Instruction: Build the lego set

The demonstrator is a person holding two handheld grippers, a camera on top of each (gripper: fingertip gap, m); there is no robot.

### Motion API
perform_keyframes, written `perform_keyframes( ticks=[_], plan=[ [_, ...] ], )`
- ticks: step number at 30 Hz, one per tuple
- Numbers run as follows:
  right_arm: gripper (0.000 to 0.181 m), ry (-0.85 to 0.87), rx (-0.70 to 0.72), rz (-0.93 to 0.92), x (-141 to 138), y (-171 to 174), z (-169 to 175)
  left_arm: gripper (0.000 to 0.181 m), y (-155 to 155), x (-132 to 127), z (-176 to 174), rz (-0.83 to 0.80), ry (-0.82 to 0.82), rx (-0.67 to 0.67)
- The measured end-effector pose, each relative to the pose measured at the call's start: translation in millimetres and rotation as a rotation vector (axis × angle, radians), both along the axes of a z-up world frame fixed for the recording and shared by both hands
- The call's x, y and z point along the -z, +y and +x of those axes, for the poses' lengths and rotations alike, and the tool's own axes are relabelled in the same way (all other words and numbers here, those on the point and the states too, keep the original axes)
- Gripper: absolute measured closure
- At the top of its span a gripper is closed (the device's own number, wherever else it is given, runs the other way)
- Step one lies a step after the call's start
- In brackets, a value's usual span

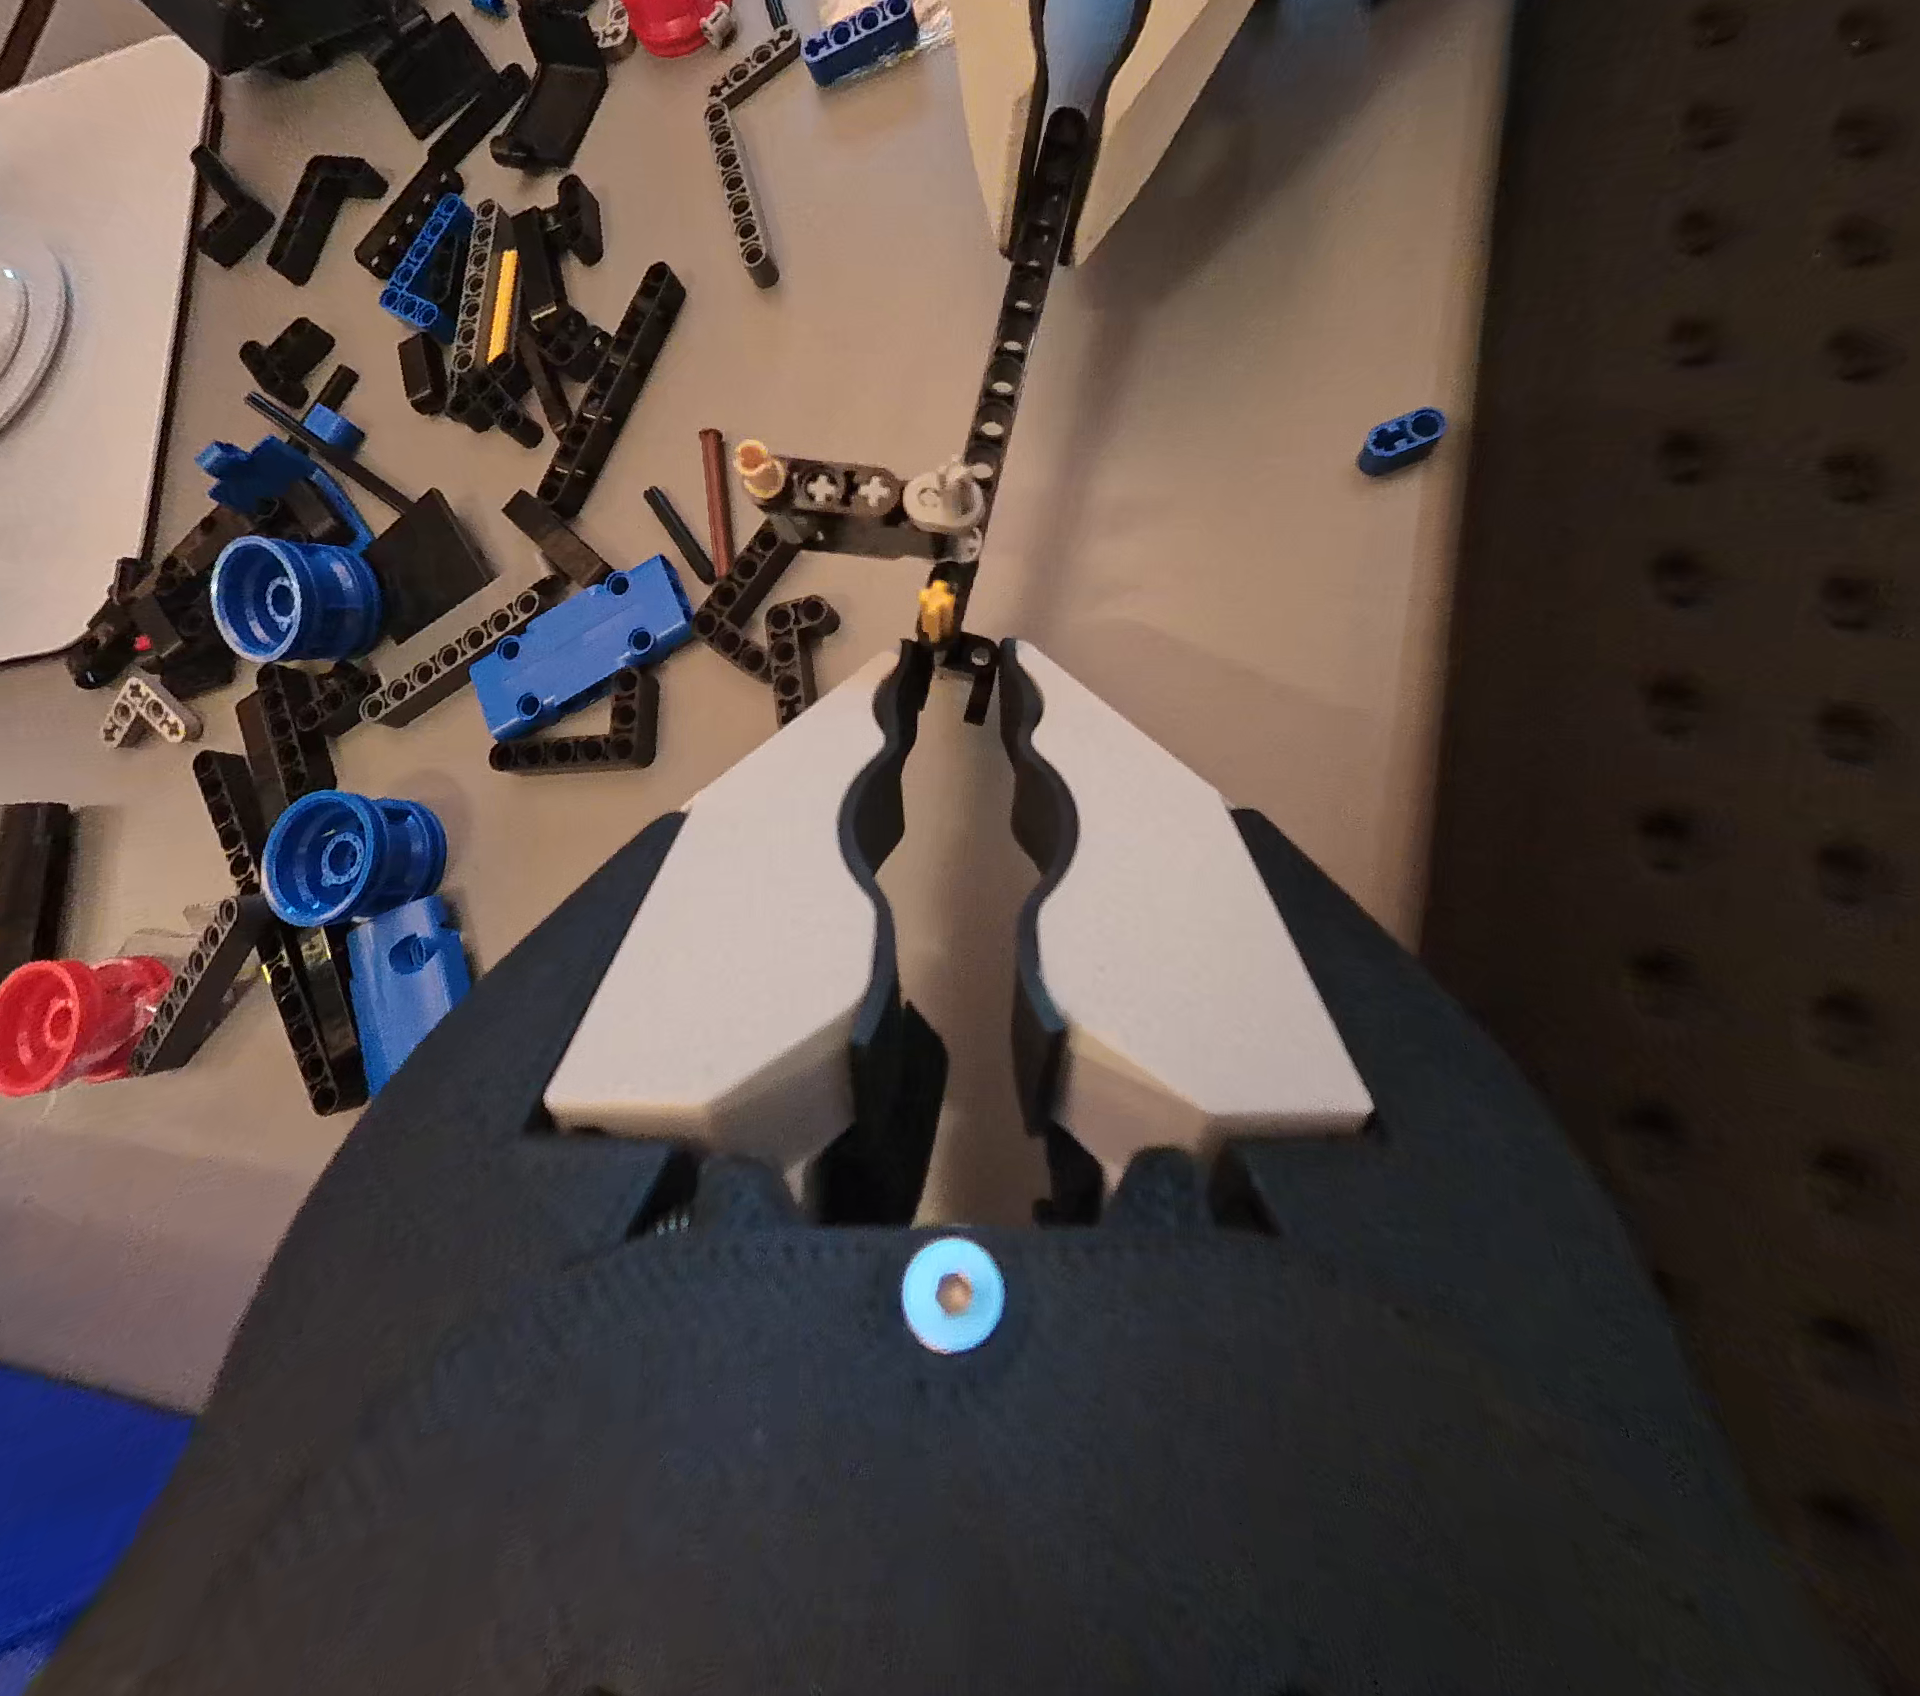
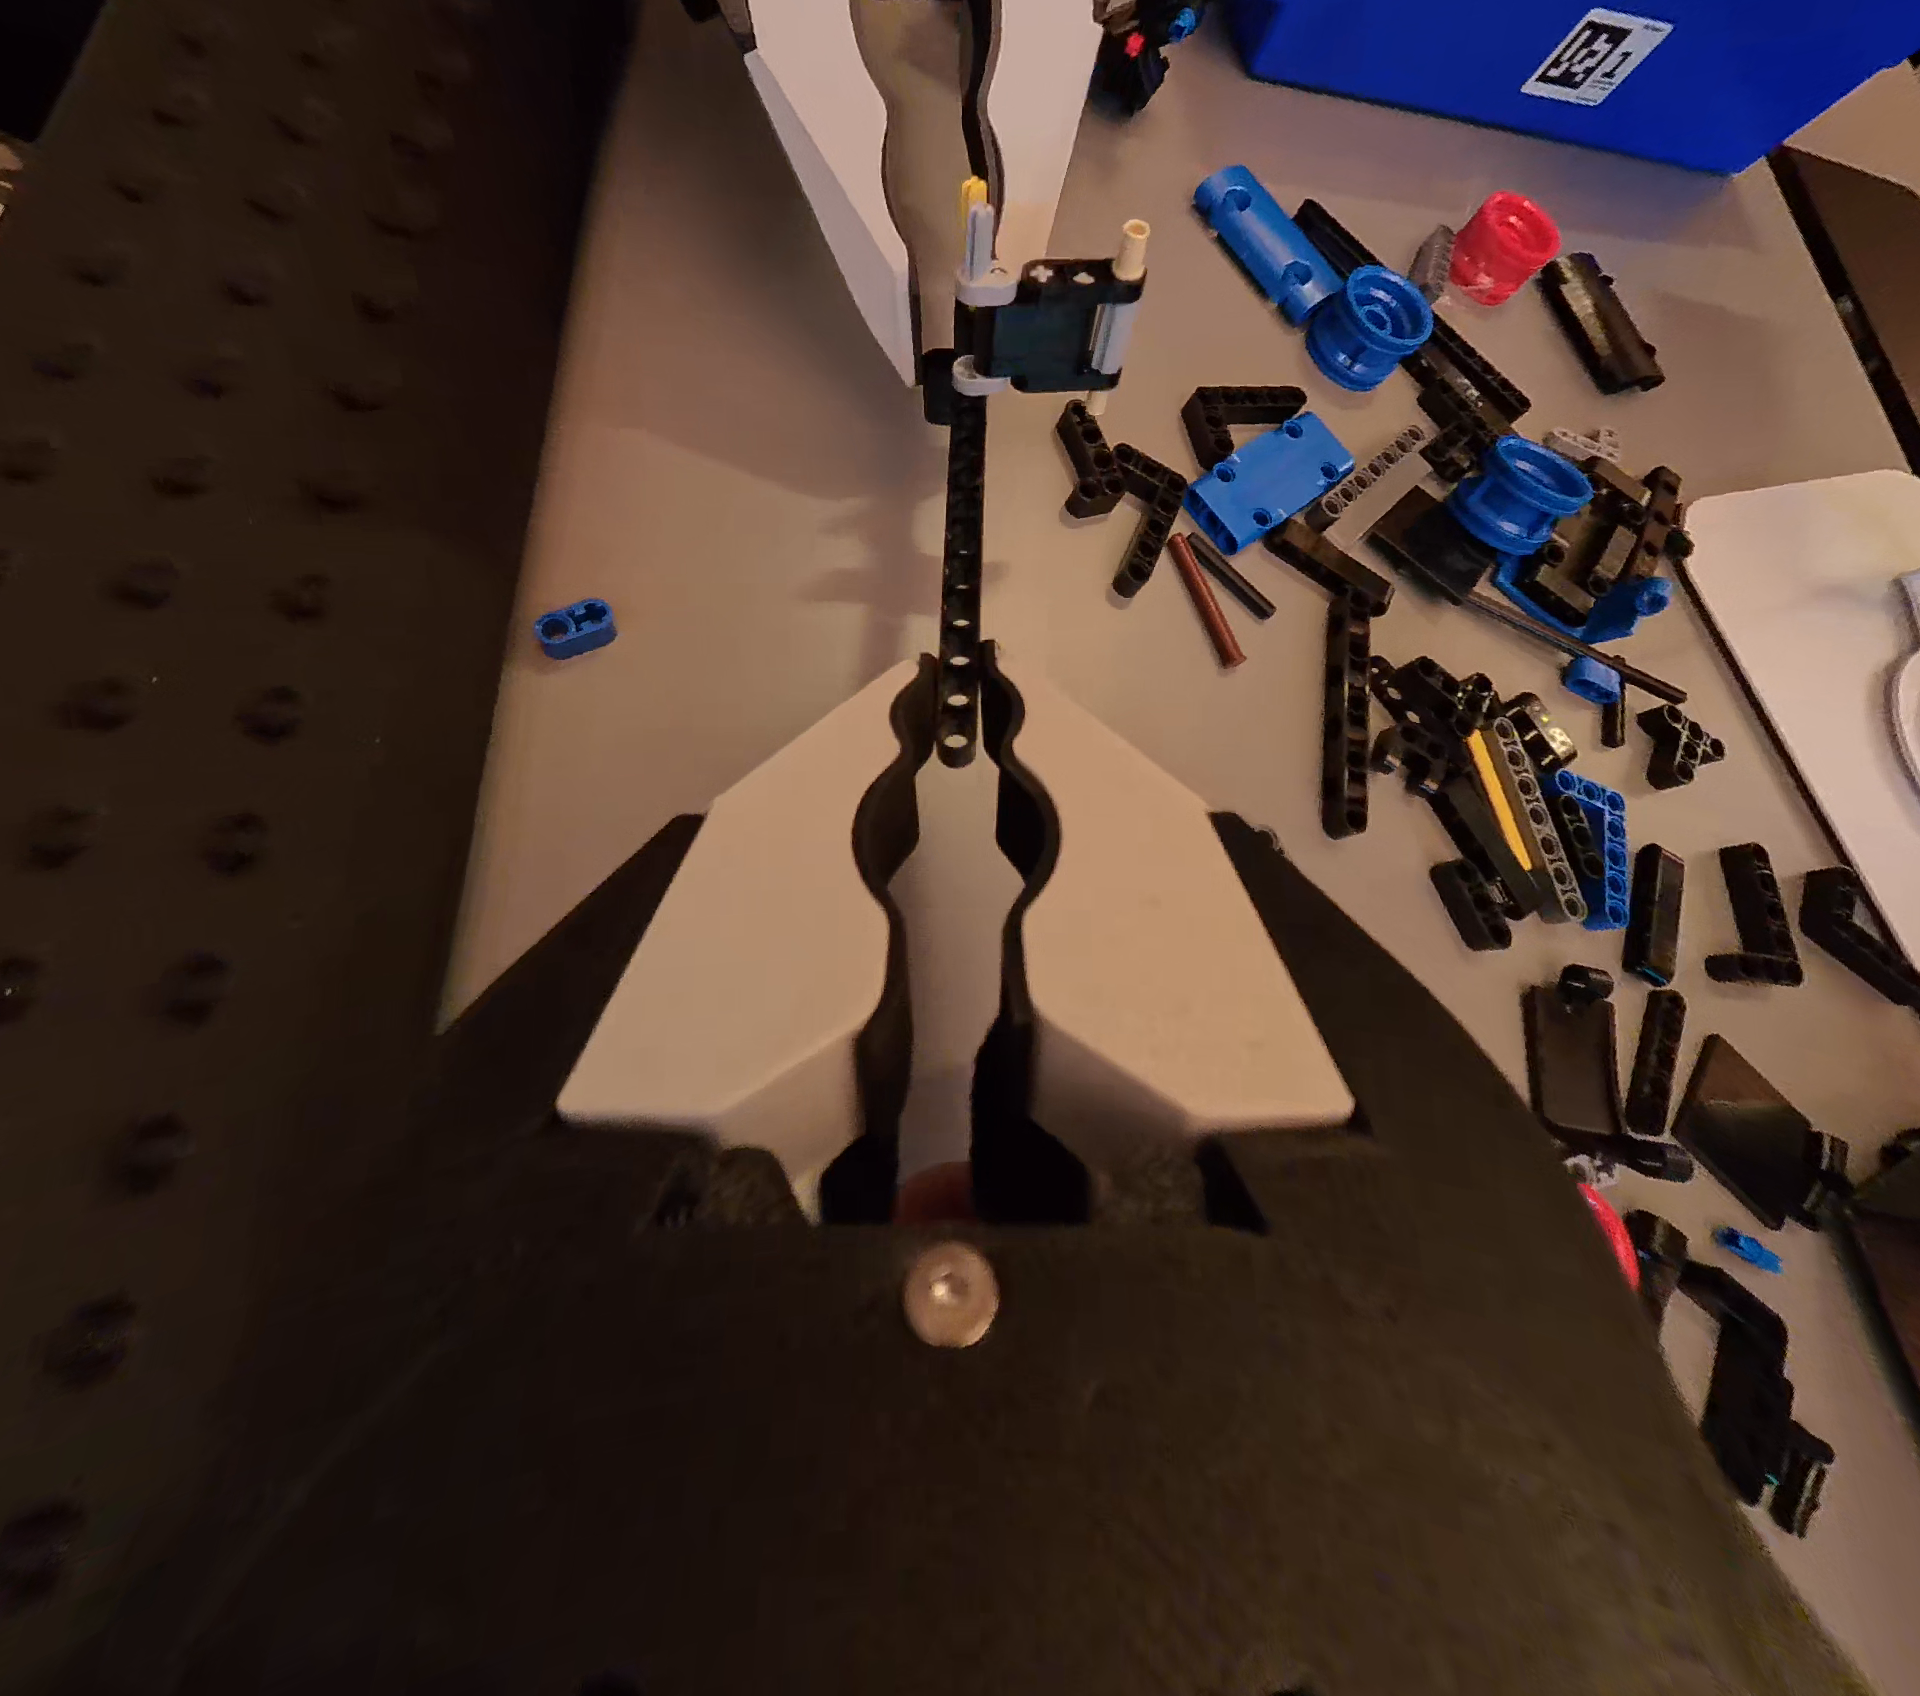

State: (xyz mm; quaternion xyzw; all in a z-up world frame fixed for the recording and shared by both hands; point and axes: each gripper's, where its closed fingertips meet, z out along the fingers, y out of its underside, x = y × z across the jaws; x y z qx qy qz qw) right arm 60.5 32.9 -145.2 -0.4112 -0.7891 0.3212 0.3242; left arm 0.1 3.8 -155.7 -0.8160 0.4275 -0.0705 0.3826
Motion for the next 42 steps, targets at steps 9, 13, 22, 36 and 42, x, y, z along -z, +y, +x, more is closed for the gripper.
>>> perform_keyframes(
  ticks=[9,13,22,36,42],
  plan=[
    [0.175,0.004,0.016,-0.029,-4,2,0,0.165,2,0,3,0.020,-0.008,0.007],
    [0.176,0.007,0.011,-0.036,-6,0,0,0.158,2,3,6,0.017,-0.010,0.012],
    [0.175,0.023,0.020,-0.029,-8,3,0,0.167,8,4,5,0.052,0.006,-0.001],
    [0.175,0.044,0.026,-0.034,-13,4,0,0.167,12,2,7,0.070,-0.021,0.000],
    [0.176,0.043,0.032,-0.046,-12,4,-2,0.156,16,-1,9,0.093,-0.040,-0.010]
  ],
)
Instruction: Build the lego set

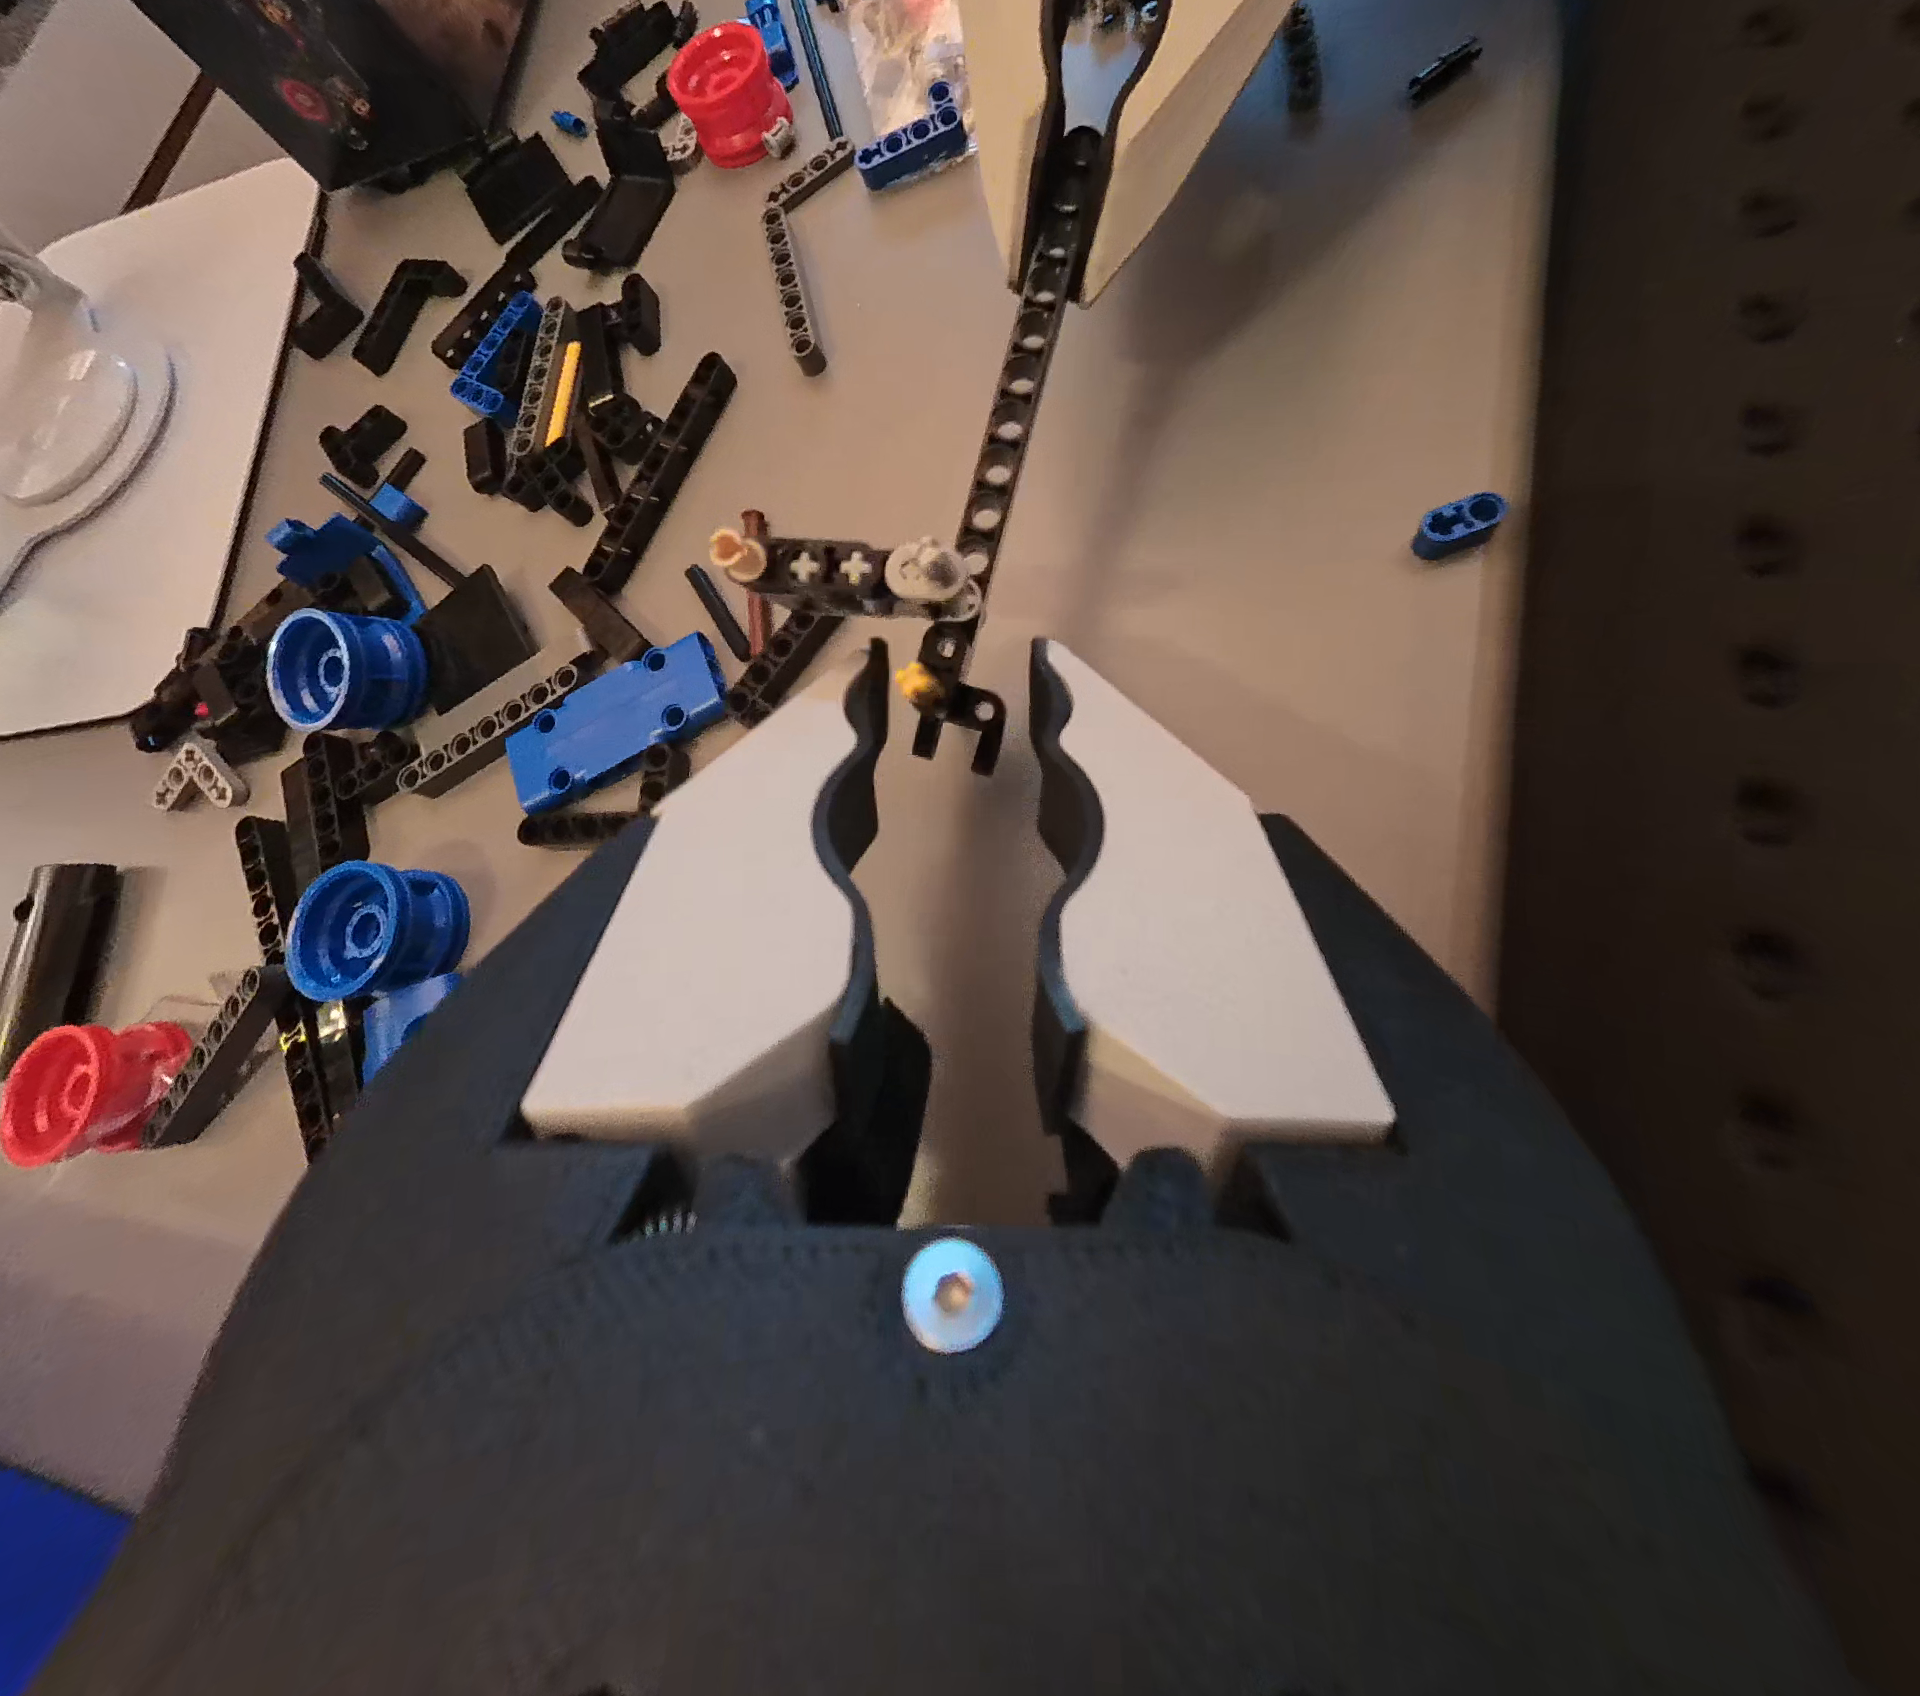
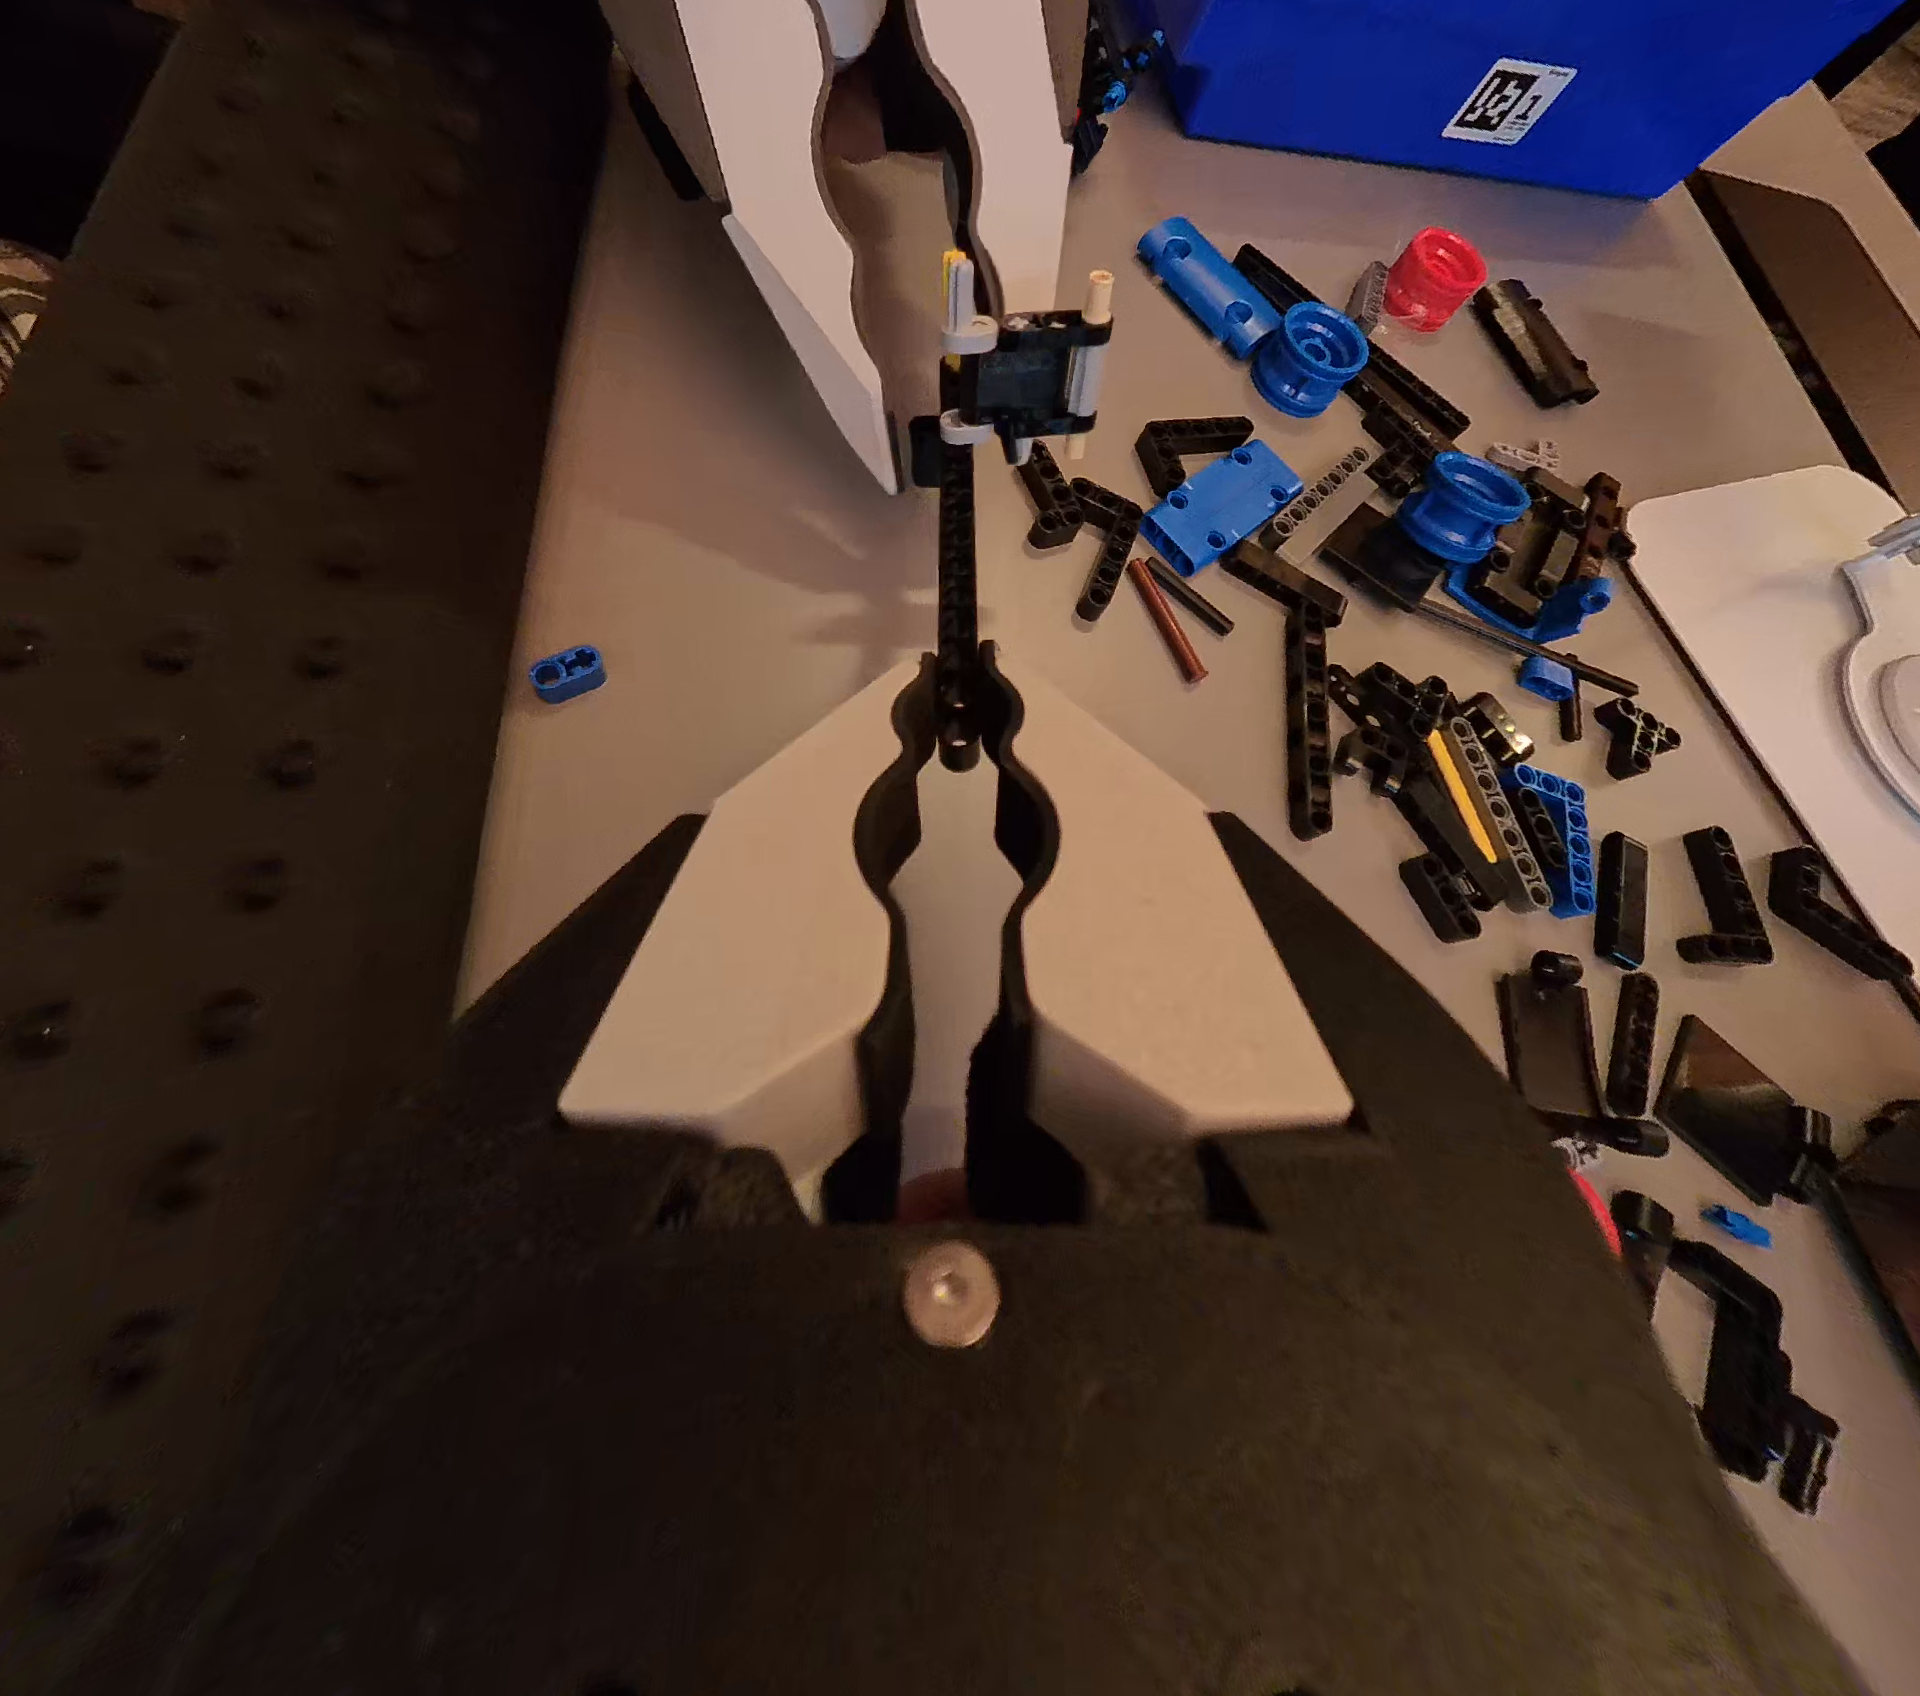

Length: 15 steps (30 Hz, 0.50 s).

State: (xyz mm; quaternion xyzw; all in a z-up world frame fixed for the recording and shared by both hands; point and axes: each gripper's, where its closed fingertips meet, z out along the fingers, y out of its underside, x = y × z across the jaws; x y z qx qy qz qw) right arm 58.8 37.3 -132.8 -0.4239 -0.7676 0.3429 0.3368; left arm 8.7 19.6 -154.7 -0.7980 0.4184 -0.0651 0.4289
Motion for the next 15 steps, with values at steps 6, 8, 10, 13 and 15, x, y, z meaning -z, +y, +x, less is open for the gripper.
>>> perform_keyframes(
  ticks=[6,8,10,13,15],
  plan=[
    [0.176,0.002,0.000,-0.009,-0.5,0.2,0.2,0.168,2.1,0.3,1.5,0.010,0.005,-0.004],
    [0.176,0.002,0.001,-0.009,-0.5,0.5,0.3,0.172,3.2,-1.2,1.1,0.013,-0.008,-0.009],
    [0.175,0.010,0.004,-0.011,-2.0,0.9,-0.1,0.172,3.2,-1.9,1.2,0.012,-0.020,-0.008],
    [0.170,0.031,0.011,-0.023,-6.9,1.4,-0.8,0.173,3.6,-2.9,1.9,0.016,-0.024,-0.006],
    [0.165,0.039,0.014,-0.030,-9.9,2.2,-0.1,0.174,4.3,-2.5,1.5,0.014,-0.021,-0.013]
  ],
)
